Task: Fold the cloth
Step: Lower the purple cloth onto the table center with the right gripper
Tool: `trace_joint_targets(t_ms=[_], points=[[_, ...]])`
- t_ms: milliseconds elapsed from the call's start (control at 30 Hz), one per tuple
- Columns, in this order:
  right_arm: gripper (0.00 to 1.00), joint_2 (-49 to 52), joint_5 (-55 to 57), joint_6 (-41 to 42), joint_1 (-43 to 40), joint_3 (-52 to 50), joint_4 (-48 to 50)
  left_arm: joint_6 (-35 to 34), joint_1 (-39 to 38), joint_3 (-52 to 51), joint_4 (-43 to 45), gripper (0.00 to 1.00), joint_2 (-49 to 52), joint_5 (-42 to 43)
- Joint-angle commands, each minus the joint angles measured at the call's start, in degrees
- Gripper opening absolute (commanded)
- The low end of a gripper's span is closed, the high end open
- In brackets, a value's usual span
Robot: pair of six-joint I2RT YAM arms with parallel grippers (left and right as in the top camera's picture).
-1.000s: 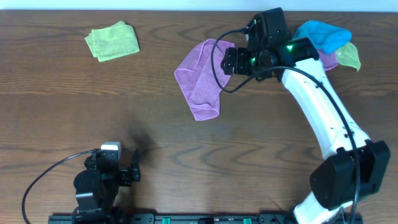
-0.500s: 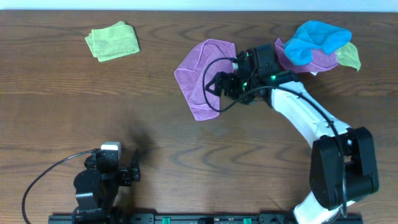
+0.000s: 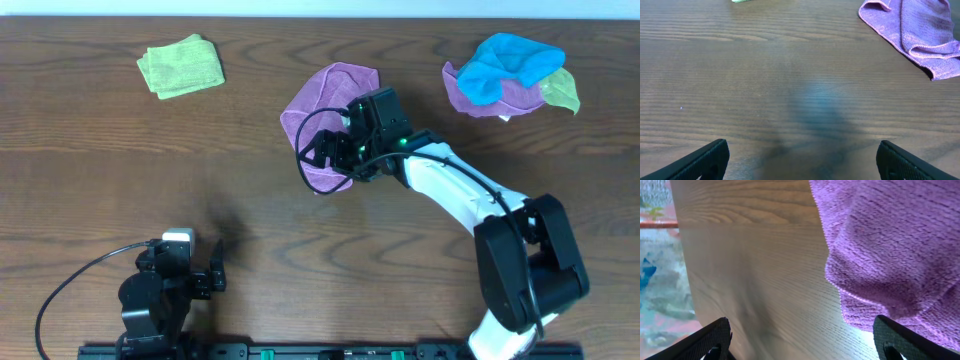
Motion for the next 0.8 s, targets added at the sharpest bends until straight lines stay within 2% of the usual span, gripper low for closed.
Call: trace_joint_targets(t_ms=[0, 500, 667, 767], points=[[0.91, 1.3, -0.9, 3.3, 0.0, -0.3, 0.1, 1.2, -0.2, -0.4, 0.0, 0.95, -0.3, 0.0], [0.91, 5.2, 0.0, 13.9, 0.0, -0.3, 1.4, 1.2, -0.2, -0.4, 0.0, 0.95, -0.3, 0.0], [0.87, 6.4, 2.3, 15.8, 0.0, -0.3, 2.8, 1.2, -0.2, -0.4, 0.0, 0.95, -0.3, 0.0], [0.81, 6.6, 4.4, 16.8, 0.0, -0.3, 2.9, 1.2, -0.2, -0.4, 0.0, 0.95, -0.3, 0.0]])
